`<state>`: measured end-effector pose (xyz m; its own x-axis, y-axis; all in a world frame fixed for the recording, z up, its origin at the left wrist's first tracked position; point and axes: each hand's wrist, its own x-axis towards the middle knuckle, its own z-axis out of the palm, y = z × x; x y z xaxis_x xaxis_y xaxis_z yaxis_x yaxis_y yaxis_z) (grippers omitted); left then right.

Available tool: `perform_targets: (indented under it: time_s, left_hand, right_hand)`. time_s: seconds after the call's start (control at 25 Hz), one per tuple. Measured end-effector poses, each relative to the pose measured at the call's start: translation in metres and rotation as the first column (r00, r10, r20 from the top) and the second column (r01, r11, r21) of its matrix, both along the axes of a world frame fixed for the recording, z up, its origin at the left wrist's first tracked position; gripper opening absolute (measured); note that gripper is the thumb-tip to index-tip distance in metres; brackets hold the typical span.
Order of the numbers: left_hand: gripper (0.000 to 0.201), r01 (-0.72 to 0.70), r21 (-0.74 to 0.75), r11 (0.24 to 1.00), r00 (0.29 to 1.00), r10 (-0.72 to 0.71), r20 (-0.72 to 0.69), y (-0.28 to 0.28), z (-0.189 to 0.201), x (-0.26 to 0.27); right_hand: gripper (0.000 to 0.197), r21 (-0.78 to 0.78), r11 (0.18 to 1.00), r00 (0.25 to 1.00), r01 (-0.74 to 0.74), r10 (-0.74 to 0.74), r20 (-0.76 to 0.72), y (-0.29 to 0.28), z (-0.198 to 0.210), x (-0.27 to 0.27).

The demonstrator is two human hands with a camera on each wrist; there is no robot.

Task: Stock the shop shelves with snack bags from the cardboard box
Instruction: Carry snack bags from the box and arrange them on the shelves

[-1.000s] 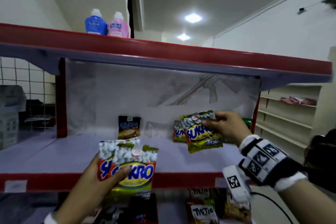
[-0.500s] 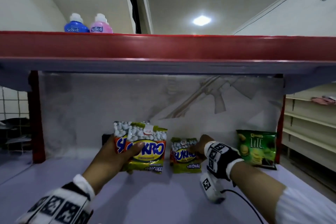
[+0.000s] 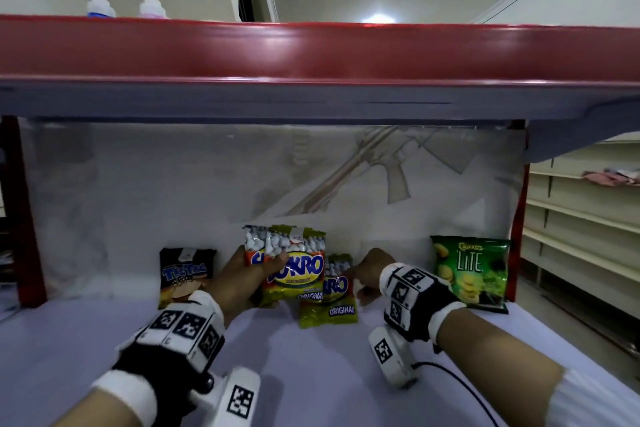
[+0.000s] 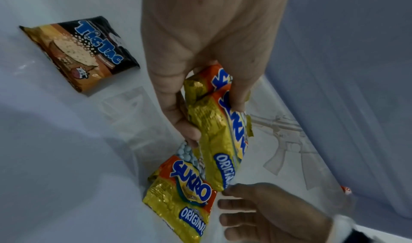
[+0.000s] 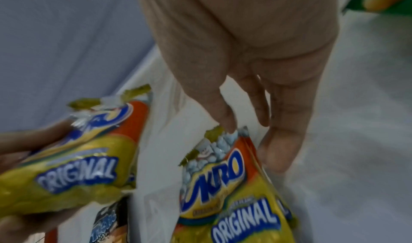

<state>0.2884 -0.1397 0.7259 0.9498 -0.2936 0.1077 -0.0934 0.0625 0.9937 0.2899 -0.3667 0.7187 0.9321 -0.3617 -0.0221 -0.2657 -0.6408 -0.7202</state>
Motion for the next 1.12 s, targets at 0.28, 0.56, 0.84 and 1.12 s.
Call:
perform_targets:
  time_s: [0.28, 0.56, 0.84, 1.12]
  left_hand:
    - [0.04, 0.125, 0.128, 0.984, 0.992, -0.123, -0.024, -0.027, 0.006, -0.006]
    - [0.062, 0.146, 0.514, 0.845, 0.989, -0.106, -0.108, -0.052, 0.0, 0.0]
    - [0.051, 0.055, 0.74, 0.67, 0.998, -0.039, -0.04, -0.051, -0.005, 0.022]
    - [0.038, 0.099, 0.594, 0.798, 0.986, 0.003, -0.168, -0.036, -0.012, 0.024]
  right_hand:
    - [0.042, 0.254, 0.884, 0.905, -0.393, 0.323, 0.277, 0.006, 0.033, -0.048]
    - [0.043, 0.18, 0.928, 0.942, -0.327, 0.304, 0.145, -0.015, 0.014, -0.051]
    - [0.044, 0.224, 0.921, 0.945, -0.318, 0.327, 0.001, -0.009, -0.004, -0.038]
    - [0.085, 0.067, 0.965, 0.953, -0.254, 0.262, -0.152, 0.004, -0.003, -0.024]
